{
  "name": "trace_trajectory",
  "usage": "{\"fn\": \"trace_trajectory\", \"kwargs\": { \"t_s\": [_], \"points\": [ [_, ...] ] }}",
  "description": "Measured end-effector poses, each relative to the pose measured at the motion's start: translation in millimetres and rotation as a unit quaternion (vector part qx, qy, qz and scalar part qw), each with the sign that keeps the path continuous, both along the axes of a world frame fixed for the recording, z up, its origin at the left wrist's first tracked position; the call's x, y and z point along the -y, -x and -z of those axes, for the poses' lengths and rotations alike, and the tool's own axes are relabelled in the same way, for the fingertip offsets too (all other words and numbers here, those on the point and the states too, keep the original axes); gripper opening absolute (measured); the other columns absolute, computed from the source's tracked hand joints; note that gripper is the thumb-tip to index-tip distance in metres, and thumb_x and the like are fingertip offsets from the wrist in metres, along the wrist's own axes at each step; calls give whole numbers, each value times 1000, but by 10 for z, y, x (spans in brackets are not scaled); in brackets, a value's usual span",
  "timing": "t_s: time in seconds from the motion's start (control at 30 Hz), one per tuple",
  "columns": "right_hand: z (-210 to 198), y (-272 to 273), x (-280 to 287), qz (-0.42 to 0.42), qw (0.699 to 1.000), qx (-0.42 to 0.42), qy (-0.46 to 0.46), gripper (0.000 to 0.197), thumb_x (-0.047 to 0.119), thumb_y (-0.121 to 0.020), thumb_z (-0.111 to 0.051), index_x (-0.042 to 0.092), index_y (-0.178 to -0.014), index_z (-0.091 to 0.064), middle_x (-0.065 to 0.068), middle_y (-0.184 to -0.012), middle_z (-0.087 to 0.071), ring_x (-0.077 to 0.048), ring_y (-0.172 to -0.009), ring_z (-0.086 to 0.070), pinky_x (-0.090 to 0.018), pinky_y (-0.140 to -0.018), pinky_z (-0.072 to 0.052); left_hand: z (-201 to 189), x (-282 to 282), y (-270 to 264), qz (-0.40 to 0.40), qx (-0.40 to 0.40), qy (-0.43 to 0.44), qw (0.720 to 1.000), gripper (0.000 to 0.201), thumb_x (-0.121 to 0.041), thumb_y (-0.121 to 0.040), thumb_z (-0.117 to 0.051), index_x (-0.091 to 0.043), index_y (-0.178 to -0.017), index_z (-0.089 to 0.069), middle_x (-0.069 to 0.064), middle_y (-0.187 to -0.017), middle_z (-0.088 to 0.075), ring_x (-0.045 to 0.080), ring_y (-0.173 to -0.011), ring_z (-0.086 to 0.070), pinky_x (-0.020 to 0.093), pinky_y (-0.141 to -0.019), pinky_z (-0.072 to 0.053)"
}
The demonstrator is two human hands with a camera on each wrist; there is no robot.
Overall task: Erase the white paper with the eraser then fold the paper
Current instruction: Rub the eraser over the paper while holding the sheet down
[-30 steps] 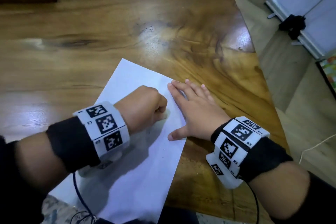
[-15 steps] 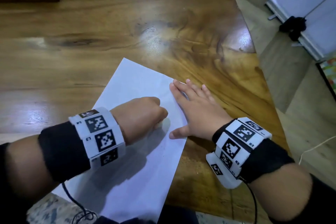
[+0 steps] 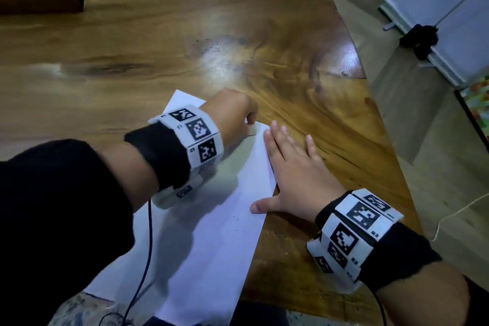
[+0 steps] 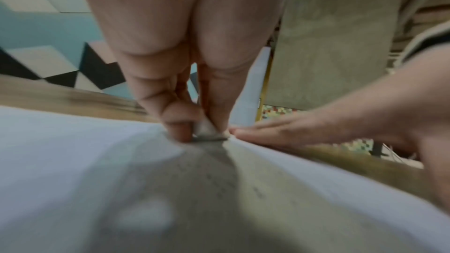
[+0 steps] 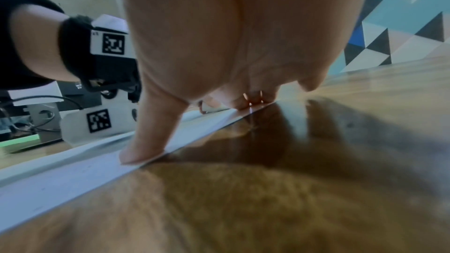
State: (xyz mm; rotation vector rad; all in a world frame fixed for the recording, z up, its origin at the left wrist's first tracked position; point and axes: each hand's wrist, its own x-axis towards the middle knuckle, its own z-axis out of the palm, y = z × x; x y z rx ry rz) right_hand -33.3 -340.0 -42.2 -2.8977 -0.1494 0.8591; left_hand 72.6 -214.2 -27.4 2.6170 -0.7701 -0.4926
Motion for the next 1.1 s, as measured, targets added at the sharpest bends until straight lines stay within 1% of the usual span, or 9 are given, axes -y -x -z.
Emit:
{"fn": "trace_trajectory", "kwargs": {
  "t_s": [0.07,0.2,0.37,0.47,0.53,0.63,0.77,0.93,1.1],
  "points": [
    [-16,3,-8,-2,1000,-2,13,130,76,-64,-58,14,-146,23,0,-151,35,-13,-141,26,-53,-114,12,48,-56,76,44,10,2,999,10,-10,-79,-58,-9,-86,-64,0,-77,-49,19,-77,-46,21,-61,-25],
    [-20,4,-14,-3,1000,-5,24,130,78,-64,-56,15,-145,23,1,-150,36,-12,-141,27,-60,-111,13,48,-241,197,127,-59,-30,990,11,-19,-77,-63,-16,-87,-68,-5,-75,-54,13,-72,-47,20,-66,-31],
    [-31,9,-19,0,1000,-10,29,130,78,-63,-56,15,-145,24,2,-150,36,-11,-141,27,-61,-111,12,26,-83,-21,30,33,9,999,12,-13,-79,-58,-7,-88,-64,-1,-75,-51,20,-75,-47,20,-64,-28],
    [-33,4,-22,-5,999,-10,34,130,79,-63,-55,16,-145,24,2,-150,36,-10,-141,26,-61,-111,12,48,-148,113,101,-9,-9,995,12,-16,-80,-58,-7,-86,-64,7,-81,-58,19,-75,-47,25,-66,-34],
    [-27,2,-18,-5,999,-9,31,130,80,-63,-54,16,-145,24,3,-150,37,-10,-141,26,-61,-111,12,45,-206,202,155,-45,-41,986,12,-19,-79,-59,-12,-87,-66,4,-83,-63,16,-75,-49,26,-70,-39],
    [-24,5,-21,-6,999,-9,31,130,80,-63,-54,16,-145,24,3,-149,38,-11,-140,27,-60,-111,12,19,-122,95,122,-38,-31,991,14,-18,-79,-61,-13,-90,-67,-2,-79,-58,13,-75,-47,18,-63,-29],
    [-22,3,-22,-6,999,-11,34,131,80,-63,-54,16,-144,26,3,-149,38,-11,-141,26,-61,-111,12,57,-1,45,84,10,-2,996,8,-14,-79,-58,-8,-83,-63,4,-81,-57,15,-75,-43,19,-63,-27],
    [-20,3,-15,-2,1000,-8,24,130,79,-63,-55,16,-145,24,3,-150,37,-10,-140,27,-60,-111,14,95,-299,424,189,-57,-49,979,3,-14,-78,-58,-14,-76,-61,6,-83,-60,20,-73,-50,29,-68,-42],
    [8,22,1,17,1000,-4,6,132,78,-62,-57,16,-145,24,2,-149,38,-10,-139,30,-51,-113,16,77,-361,493,160,-72,-33,984,11,-20,-81,-57,-14,-86,-64,5,-90,-63,21,-84,-56,30,-76,-45]
  ]
}}
